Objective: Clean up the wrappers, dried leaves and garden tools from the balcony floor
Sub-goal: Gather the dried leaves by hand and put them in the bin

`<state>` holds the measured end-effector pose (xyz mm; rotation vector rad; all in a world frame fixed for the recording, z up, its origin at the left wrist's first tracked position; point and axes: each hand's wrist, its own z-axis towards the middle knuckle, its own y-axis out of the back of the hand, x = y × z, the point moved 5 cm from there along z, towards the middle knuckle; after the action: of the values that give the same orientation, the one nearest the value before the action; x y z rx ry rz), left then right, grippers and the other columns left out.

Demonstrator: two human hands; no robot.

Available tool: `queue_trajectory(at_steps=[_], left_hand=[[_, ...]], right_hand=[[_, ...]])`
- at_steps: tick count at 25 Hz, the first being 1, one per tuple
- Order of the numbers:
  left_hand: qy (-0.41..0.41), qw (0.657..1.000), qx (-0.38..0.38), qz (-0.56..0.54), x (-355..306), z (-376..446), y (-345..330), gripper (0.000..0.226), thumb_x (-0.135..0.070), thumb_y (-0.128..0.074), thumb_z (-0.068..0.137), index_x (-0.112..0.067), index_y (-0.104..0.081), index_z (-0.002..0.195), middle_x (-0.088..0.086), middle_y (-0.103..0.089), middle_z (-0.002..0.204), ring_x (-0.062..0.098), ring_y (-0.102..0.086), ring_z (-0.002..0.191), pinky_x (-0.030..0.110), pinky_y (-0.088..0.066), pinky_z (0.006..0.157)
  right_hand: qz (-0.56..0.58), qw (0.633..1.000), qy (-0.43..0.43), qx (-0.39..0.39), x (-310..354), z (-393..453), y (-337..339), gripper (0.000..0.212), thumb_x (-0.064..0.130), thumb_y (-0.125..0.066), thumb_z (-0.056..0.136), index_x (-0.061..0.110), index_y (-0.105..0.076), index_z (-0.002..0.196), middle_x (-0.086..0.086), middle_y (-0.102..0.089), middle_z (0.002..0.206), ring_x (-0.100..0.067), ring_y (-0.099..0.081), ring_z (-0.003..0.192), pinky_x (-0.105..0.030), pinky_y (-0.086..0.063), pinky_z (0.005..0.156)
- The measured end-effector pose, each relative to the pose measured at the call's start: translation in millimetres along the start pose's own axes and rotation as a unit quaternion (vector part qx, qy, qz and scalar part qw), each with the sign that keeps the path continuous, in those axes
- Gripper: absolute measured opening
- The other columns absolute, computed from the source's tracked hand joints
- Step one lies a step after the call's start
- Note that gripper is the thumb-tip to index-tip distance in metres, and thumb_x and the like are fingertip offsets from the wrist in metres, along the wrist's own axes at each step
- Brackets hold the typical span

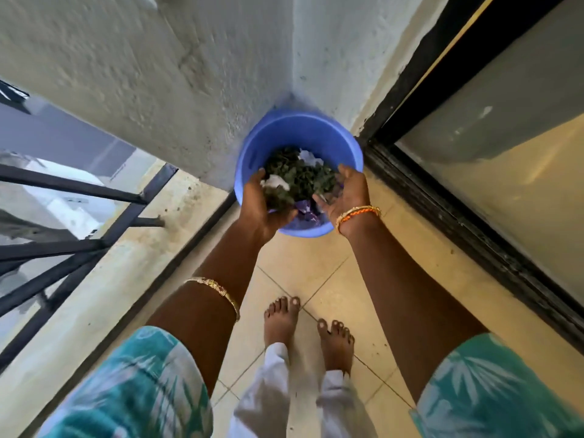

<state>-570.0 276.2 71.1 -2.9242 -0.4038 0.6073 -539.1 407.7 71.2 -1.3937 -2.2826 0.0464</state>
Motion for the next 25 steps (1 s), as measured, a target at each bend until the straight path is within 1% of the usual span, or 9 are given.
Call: queue_trajectory(at_steps=[3,7,10,11,13,15,18,22,25], left_hand=[[0.008,0.999,0.01,0.03,-6.3,1.7,-4.2,0.037,-0.045,-0.04,0.097,-0.016,-0.052,0.115,0.007,-0.058,0.092,0.024,-0.057,0.082,0.037,-0.048,0.077],[-0.002,0.993,-0.016,0.121,-4.1,-9.9,-1.0,0.029,-0.04,-0.043,0.098,-0.018,-0.053,0.114,0.0,-0.059,0.087,0.014,-0.056,0.077,0.028,-0.047,0.065],[-0.079,0.962,-0.055,0.254,-5.9,-21.4,2.5,0.032,-0.031,-0.047,0.096,-0.012,-0.057,0.12,0.006,-0.062,0.116,0.022,-0.055,0.1,0.034,-0.048,0.087],[-0.107,0.942,-0.06,0.313,-5.8,-29.3,3.3,0.031,-0.03,-0.047,0.096,-0.01,-0.057,0.118,0.01,-0.06,0.121,0.025,-0.054,0.105,0.034,-0.045,0.092],[-0.161,0.889,-0.064,0.423,-5.2,-44.2,6.9,0.034,-0.036,-0.049,0.091,-0.009,-0.059,0.109,0.018,-0.06,0.118,0.033,-0.057,0.106,0.036,-0.046,0.094],[-0.224,0.835,-0.078,0.497,-7.4,-71.2,9.7,0.031,-0.037,-0.05,0.086,-0.008,-0.06,0.091,0.025,-0.064,0.104,0.04,-0.062,0.093,0.037,-0.05,0.083],[-0.34,0.721,-0.071,0.6,-5.0,-128.7,0.9,0.025,-0.021,-0.048,0.093,-0.001,-0.061,0.085,0.026,-0.066,0.092,0.041,-0.059,0.086,0.035,-0.037,0.065],[-0.397,0.603,0.048,0.69,40.1,-216.8,-5.7,0.037,-0.028,-0.04,0.088,-0.003,-0.063,0.103,0.019,-0.063,0.106,0.038,-0.056,0.103,0.042,-0.046,0.076],[-0.433,0.437,0.166,0.77,92.1,-281.0,-5.3,0.048,-0.029,-0.043,0.087,0.0,-0.056,0.123,0.022,-0.055,0.129,0.038,-0.05,0.119,0.046,-0.048,0.087]], right_hand=[[0.038,0.999,0.01,0.012,1.5,9.0,0.1,0.044,0.03,-0.036,0.097,0.013,-0.039,0.138,-0.005,-0.038,0.141,-0.022,-0.035,0.133,-0.041,-0.028,0.107],[0.006,1.0,0.011,0.006,4.0,4.9,6.7,0.05,0.034,-0.036,0.097,0.011,-0.036,0.142,-0.004,-0.04,0.126,-0.02,-0.037,0.126,-0.043,-0.029,0.108],[-0.068,0.997,0.018,-0.029,9.8,-17.4,8.9,0.046,0.036,-0.039,0.096,0.008,-0.049,0.131,-0.01,-0.053,0.125,-0.023,-0.048,0.12,-0.041,-0.038,0.099],[-0.104,0.991,0.05,-0.066,13.2,-27.9,13.0,0.04,0.036,-0.04,0.095,0.01,-0.061,0.117,-0.013,-0.061,0.117,-0.026,-0.055,0.107,-0.04,-0.042,0.092],[-0.197,0.947,0.154,-0.199,23.1,-57.5,26.0,0.036,0.034,-0.046,0.088,0.017,-0.066,0.062,-0.012,-0.063,0.067,-0.025,-0.054,0.064,-0.037,-0.047,0.07],[-0.252,0.888,0.234,-0.304,28.6,-105.5,36.7,0.046,0.03,-0.05,0.085,0.012,-0.042,0.043,-0.004,-0.037,0.043,-0.021,-0.036,0.047,-0.029,-0.034,0.054],[-0.29,0.841,0.262,-0.374,20.9,-174.8,58.6,0.048,0.03,-0.052,0.084,0.012,-0.034,0.044,-0.006,-0.033,0.046,-0.03,-0.039,0.055,-0.029,-0.031,0.054],[-0.356,0.77,0.35,-0.396,-7.9,-271.4,110.8,0.032,0.029,-0.051,0.083,0.013,-0.05,0.055,-0.013,-0.056,0.063,-0.035,-0.054,0.066,-0.034,-0.04,0.055],[-0.399,0.7,0.377,-0.456,-38.3,-343.1,164.3,0.022,0.023,-0.049,0.083,0.007,-0.062,0.075,-0.012,-0.062,0.078,-0.034,-0.056,0.074,-0.037,-0.047,0.059]])
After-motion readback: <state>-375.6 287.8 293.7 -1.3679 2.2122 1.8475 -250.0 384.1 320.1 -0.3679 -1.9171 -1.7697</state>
